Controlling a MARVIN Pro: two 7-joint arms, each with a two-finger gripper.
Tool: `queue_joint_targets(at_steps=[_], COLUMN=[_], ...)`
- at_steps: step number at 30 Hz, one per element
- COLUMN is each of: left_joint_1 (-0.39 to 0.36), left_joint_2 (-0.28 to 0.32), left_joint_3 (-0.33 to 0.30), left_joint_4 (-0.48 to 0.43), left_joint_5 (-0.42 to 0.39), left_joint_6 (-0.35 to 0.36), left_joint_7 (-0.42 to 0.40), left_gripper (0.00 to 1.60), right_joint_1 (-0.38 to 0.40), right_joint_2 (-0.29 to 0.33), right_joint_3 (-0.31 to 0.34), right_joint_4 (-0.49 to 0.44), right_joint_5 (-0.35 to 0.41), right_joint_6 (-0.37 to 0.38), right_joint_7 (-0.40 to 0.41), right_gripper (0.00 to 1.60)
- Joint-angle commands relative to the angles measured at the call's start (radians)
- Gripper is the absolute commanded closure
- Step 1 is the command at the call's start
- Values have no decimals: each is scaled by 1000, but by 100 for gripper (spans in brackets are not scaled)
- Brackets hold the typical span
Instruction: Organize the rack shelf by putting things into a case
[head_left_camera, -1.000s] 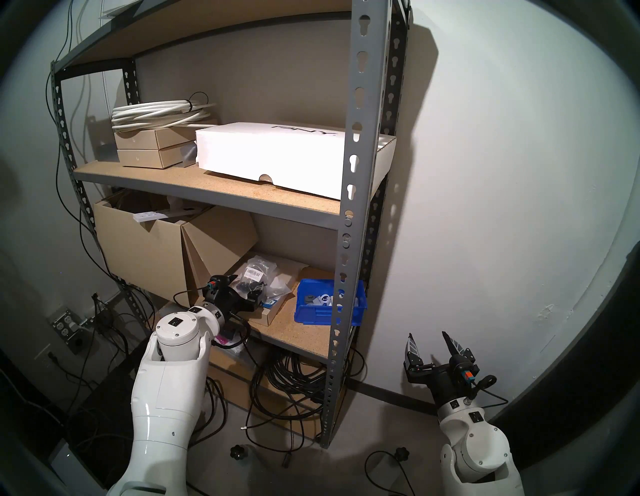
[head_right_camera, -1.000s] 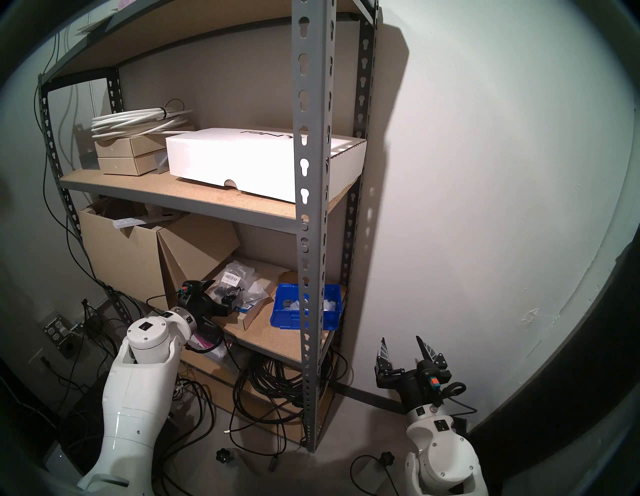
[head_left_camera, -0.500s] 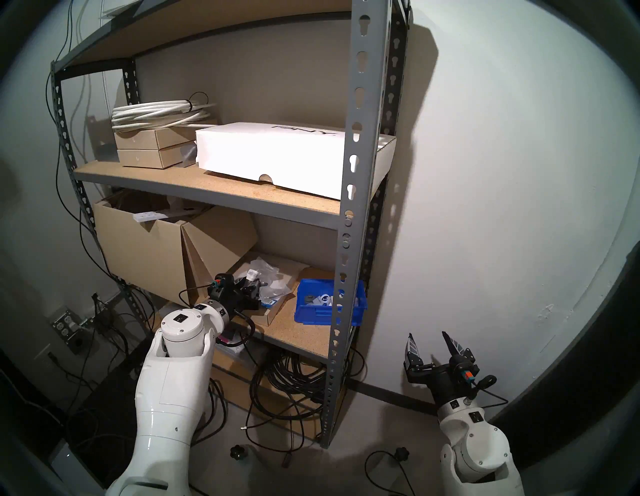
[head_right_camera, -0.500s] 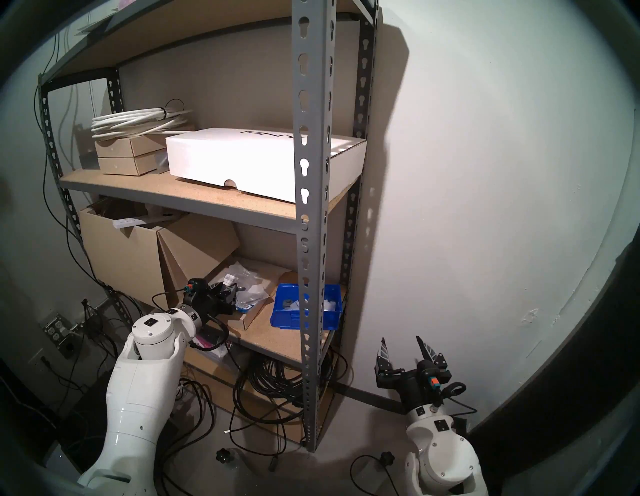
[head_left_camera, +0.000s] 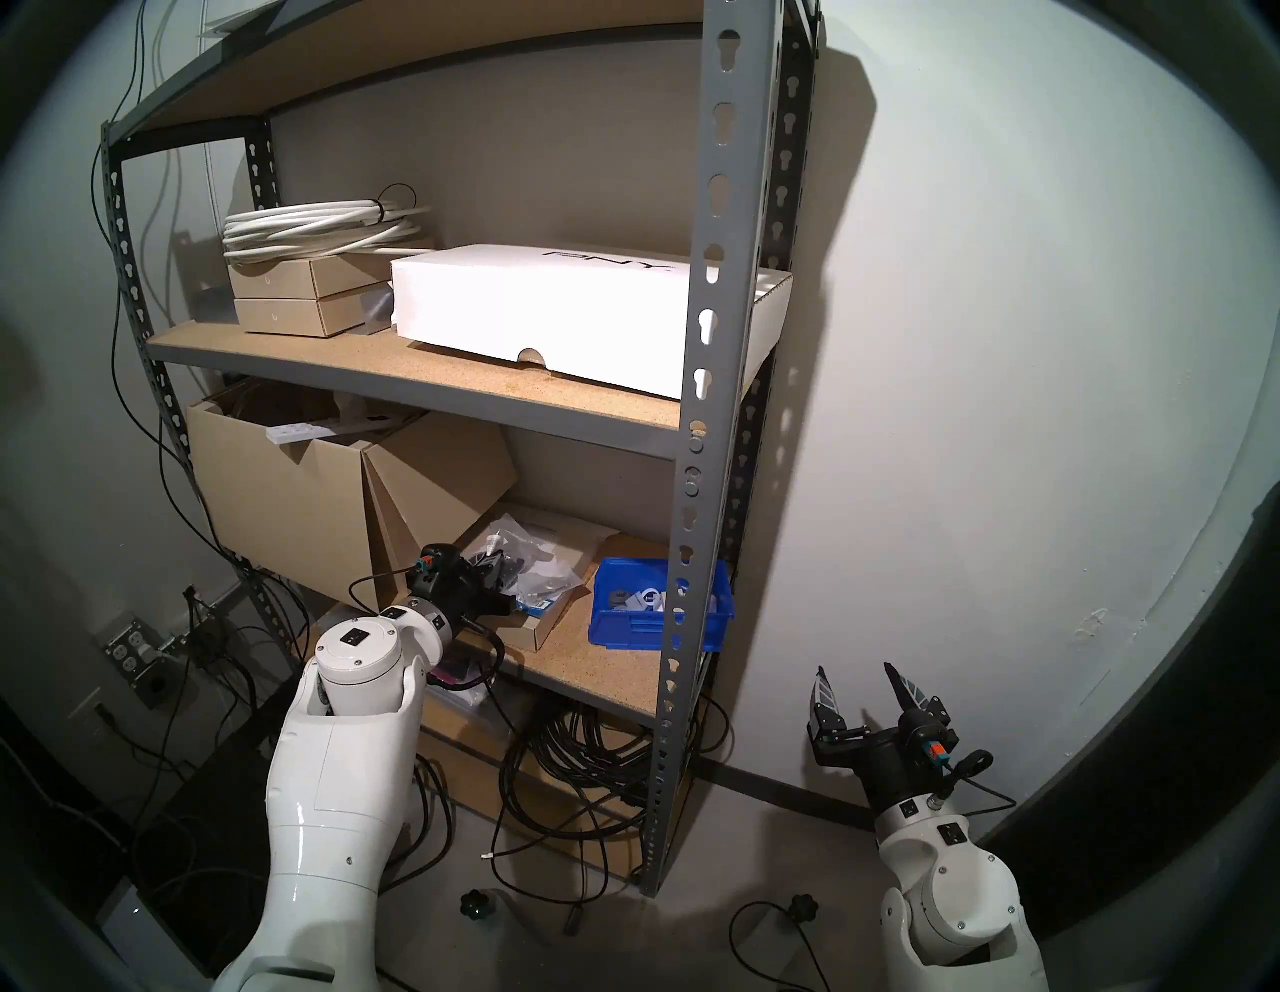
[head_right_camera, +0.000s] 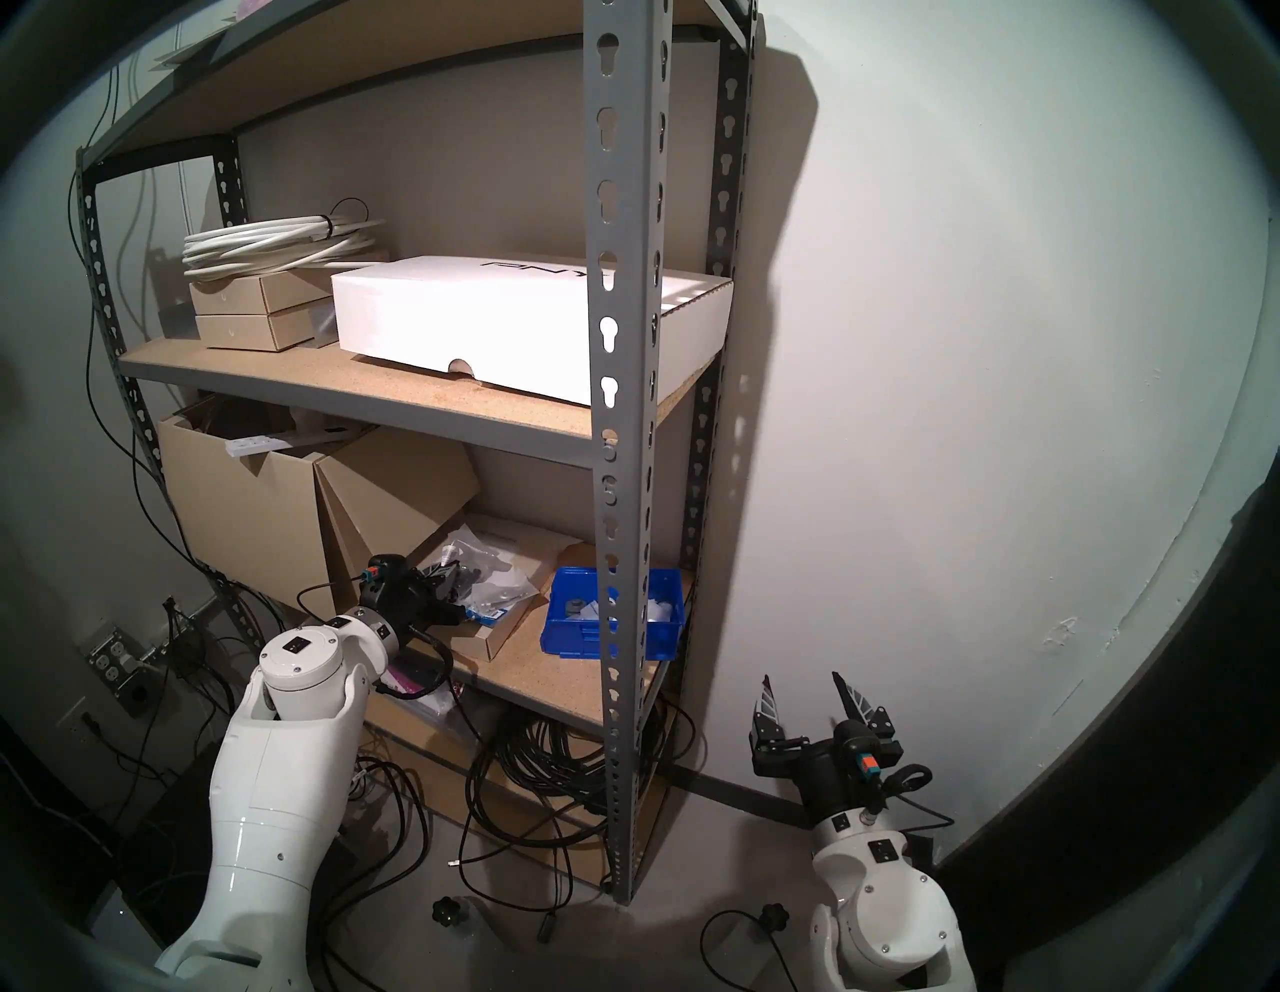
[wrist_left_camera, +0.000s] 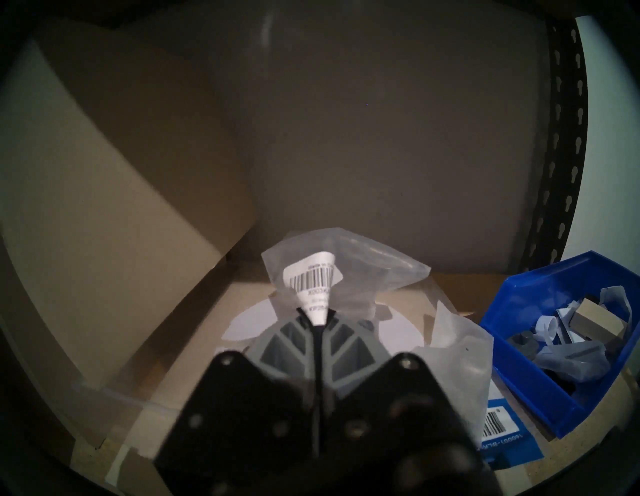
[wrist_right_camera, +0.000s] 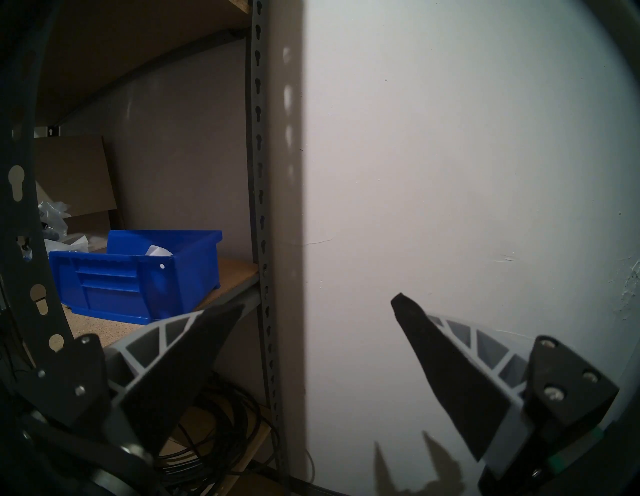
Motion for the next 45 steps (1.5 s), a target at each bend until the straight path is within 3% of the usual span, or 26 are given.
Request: queue_joint_targets(at_steps=[1, 12, 29, 45], left_joint_1=[15, 46, 121, 49], left_joint_2=[-11, -13, 10, 10], left_joint_3=[-6, -30, -30, 49], left_joint_4=[-72, -177, -321, -246], left_joint_5=[-28, -69, -185, -208], left_joint_6=[-13, -26, 5, 29], left_joint_7=[-22, -78, -299, -384], left_gripper=[160, 160, 160, 160], right_joint_1=[2, 3, 3, 2], right_joint_2=[0, 0, 0, 0], right_joint_3=[0, 0, 0, 0], right_joint_4=[-20, -19, -20, -20], right_joint_5=[0, 0, 0, 0], right_joint_6=[-4, -4, -4, -4], right_joint_7=[0, 0, 0, 0], right_gripper=[0, 0, 0, 0])
